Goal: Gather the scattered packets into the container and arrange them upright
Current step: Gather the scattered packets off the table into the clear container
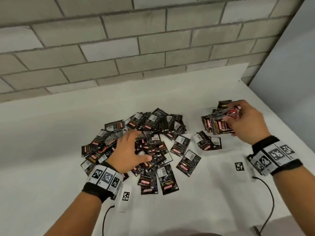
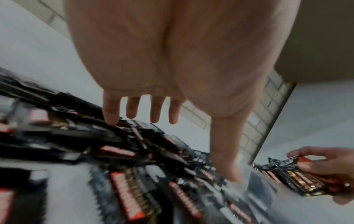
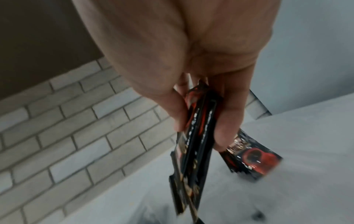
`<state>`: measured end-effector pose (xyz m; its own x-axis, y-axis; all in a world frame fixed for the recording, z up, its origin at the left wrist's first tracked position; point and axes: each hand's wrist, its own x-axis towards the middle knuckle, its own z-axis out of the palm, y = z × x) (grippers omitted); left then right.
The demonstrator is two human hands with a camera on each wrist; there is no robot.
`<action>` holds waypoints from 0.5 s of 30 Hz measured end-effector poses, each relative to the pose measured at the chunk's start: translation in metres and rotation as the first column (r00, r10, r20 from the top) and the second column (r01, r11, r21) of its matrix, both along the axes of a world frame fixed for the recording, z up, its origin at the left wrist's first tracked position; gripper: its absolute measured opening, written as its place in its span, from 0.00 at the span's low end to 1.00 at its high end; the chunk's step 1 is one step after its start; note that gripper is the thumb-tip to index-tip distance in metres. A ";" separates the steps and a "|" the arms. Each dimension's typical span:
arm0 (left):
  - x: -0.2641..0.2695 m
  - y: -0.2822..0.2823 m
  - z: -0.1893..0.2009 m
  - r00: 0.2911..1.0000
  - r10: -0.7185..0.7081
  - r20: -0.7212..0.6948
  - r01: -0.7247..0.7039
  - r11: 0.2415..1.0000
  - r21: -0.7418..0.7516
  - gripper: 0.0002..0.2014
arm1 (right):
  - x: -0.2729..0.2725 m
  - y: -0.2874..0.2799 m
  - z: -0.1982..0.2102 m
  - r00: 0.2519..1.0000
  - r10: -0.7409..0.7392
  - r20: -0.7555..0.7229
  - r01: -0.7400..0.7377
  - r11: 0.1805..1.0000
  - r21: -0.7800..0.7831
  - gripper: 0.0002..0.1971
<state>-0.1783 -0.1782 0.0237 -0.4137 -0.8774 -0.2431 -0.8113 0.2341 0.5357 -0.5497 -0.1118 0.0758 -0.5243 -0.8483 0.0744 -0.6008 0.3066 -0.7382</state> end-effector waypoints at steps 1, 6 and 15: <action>0.001 -0.001 -0.006 0.997 -0.024 0.073 0.022 0.999 0.026 0.56 | -0.003 0.000 -0.009 0.998 0.018 -0.056 -0.013 0.997 0.079 0.16; -0.016 0.004 -0.021 0.938 -0.114 0.328 0.108 0.993 0.039 0.72 | 0.001 0.003 -0.037 0.946 0.184 -0.266 -0.045 0.889 0.456 0.16; -0.024 0.005 -0.024 0.908 -0.109 0.404 0.156 0.984 -0.087 0.48 | 0.096 0.000 0.000 0.788 0.583 -0.198 -0.537 0.808 0.242 0.12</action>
<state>-0.2020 -0.1729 -0.0004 -0.4186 -0.8529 -0.3120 -0.9082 0.3947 0.1396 -0.4539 -0.1116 0.0754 0.0652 -0.9974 -0.0305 -0.8603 -0.0407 -0.5082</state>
